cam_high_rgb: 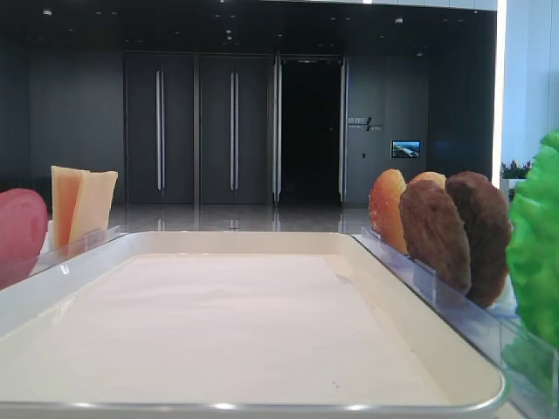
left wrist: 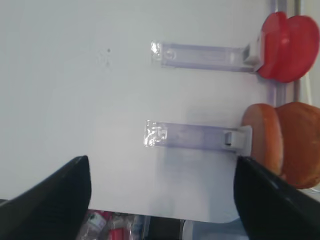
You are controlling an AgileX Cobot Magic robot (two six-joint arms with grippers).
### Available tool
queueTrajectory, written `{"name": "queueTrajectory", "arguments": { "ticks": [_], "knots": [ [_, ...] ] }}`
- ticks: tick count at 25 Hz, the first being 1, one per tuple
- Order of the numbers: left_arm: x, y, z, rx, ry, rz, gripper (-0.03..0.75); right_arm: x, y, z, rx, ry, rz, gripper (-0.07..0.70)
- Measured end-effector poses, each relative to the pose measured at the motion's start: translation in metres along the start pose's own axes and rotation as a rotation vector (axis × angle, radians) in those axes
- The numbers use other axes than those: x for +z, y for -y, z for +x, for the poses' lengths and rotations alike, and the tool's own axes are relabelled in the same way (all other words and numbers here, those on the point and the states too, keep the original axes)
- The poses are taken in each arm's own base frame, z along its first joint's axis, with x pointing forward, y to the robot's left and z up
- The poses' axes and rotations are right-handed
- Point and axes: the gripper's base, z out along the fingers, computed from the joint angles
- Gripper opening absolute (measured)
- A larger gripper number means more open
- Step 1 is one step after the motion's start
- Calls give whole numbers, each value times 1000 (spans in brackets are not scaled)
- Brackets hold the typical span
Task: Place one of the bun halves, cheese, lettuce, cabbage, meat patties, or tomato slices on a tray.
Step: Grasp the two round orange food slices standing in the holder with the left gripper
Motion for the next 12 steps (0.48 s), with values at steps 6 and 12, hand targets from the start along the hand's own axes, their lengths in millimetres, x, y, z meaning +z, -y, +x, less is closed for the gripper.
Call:
{"name": "queueTrajectory", "arguments": {
  "ticks": [6, 12],
  "knots": [
    [39, -2, -22, -32, -176, -71, 695, 0, 0, 0, 0, 0, 0, 555],
    [58, 0, -29, -31, -250, -78, 695, 0, 0, 0, 0, 0, 0, 555]
  ]
}}
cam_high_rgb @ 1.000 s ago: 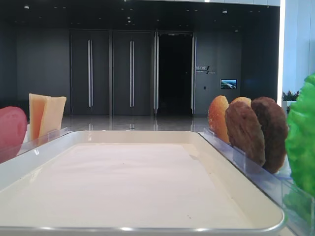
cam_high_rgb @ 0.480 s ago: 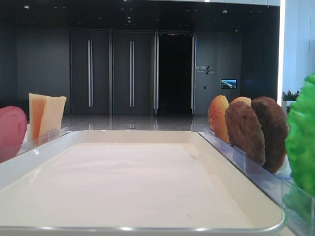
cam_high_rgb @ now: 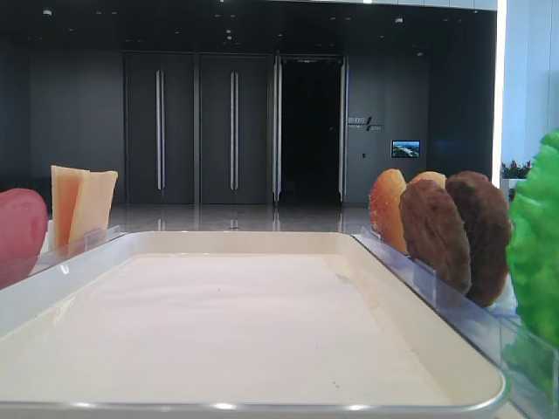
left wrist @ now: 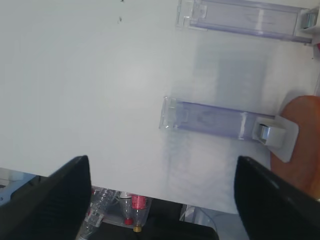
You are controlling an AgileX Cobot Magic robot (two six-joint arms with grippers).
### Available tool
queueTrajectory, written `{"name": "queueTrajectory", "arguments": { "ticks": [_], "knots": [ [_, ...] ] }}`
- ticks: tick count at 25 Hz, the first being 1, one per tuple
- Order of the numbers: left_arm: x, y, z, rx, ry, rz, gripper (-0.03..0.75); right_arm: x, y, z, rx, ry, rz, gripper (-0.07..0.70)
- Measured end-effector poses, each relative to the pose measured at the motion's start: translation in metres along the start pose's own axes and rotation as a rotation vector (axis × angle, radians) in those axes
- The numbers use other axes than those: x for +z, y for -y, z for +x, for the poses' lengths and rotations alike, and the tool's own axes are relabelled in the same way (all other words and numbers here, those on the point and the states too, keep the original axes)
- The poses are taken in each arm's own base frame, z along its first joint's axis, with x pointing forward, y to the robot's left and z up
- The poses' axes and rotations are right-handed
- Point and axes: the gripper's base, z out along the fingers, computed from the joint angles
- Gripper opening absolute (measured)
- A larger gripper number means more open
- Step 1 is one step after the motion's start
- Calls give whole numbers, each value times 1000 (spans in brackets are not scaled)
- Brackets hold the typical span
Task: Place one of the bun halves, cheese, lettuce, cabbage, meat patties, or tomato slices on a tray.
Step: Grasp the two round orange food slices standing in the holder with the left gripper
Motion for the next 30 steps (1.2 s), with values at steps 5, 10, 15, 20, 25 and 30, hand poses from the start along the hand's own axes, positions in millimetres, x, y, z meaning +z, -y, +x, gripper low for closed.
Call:
{"name": "queueTrajectory", "arguments": {
  "ticks": [5, 10, 15, 20, 25, 30],
  "knots": [
    [1, 0, -1, -10, 1, 0, 695, 0, 0, 0, 0, 0, 0, 555],
    [1, 0, -1, -13, -1, 2, 695, 0, 0, 0, 0, 0, 0, 555],
    [-1, 11, 0, 41, 6, 21, 695, 0, 0, 0, 0, 0, 0, 555],
    [-6, 42, 5, 95, 26, 61, 695, 0, 0, 0, 0, 0, 0, 555],
    [-14, 77, 18, 125, 53, 98, 695, 0, 0, 0, 0, 0, 0, 555],
    [-17, 107, 32, 147, 49, 121, 695, 0, 0, 0, 0, 0, 0, 555]
  ]
}}
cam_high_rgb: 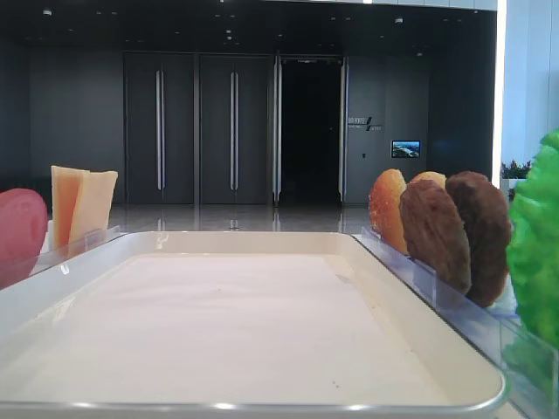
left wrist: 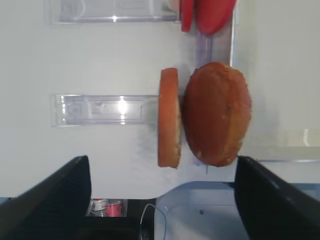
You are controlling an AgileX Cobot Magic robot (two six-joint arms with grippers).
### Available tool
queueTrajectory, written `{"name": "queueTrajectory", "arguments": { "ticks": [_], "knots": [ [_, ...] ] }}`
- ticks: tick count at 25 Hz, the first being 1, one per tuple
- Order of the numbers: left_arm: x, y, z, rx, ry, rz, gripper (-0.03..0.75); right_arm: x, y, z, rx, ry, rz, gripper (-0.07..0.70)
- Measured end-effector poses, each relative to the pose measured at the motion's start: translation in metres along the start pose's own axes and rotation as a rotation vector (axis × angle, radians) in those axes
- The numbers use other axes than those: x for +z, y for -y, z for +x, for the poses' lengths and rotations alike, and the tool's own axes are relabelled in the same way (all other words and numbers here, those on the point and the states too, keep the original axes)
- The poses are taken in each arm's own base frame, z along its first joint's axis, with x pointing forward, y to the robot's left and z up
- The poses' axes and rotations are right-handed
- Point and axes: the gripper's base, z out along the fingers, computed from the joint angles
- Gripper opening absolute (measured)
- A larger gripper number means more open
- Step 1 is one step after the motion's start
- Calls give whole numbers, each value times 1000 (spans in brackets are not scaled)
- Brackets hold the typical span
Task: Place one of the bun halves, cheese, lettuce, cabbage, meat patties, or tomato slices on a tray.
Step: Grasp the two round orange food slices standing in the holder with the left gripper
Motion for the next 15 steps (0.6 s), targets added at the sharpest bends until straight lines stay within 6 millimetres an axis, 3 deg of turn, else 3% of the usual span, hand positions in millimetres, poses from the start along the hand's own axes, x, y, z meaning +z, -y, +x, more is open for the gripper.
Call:
{"name": "queueTrajectory", "arguments": {
  "ticks": [7, 15],
  "knots": [
    [19, 37, 8, 40, -73, -34, 695, 0, 0, 0, 0, 0, 0, 555],
    [39, 59, 4, 21, -88, -25, 695, 0, 0, 0, 0, 0, 0, 555]
  ]
}}
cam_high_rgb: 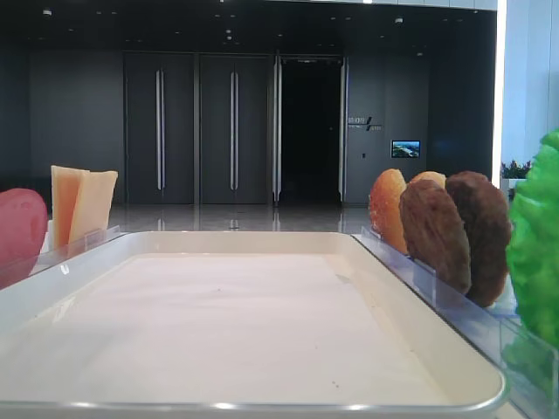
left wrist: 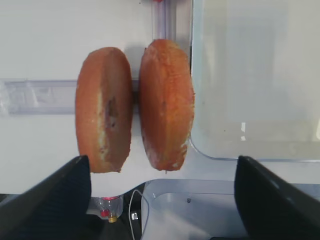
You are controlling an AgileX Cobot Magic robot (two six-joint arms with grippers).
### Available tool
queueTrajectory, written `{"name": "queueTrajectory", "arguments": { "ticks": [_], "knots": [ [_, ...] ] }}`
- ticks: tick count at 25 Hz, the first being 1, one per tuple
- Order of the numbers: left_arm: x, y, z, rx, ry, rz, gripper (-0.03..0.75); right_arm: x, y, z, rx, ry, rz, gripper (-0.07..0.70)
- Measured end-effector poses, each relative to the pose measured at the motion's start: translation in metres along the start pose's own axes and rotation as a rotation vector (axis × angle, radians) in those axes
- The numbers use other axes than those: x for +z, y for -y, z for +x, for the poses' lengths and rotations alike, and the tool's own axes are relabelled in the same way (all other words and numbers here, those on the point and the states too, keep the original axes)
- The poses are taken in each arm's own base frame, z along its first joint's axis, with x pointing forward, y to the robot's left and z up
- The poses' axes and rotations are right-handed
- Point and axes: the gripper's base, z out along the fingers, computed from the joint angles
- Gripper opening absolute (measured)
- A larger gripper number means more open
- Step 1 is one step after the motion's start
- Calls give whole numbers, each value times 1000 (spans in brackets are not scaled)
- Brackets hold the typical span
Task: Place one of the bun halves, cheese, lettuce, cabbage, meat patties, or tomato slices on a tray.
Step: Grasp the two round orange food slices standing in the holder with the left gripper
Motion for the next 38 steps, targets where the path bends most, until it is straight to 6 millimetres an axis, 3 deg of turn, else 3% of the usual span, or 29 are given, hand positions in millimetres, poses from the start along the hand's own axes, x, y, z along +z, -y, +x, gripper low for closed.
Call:
{"name": "queueTrajectory", "arguments": {
  "ticks": [17, 30, 38],
  "knots": [
    [9, 9, -8, -16, 42, 21, 695, 0, 0, 0, 0, 0, 0, 555],
    [42, 25, -14, 11, -23, -32, 695, 0, 0, 0, 0, 0, 0, 555],
    [51, 29, -15, 15, -41, -41, 695, 0, 0, 0, 0, 0, 0, 555]
  ]
}}
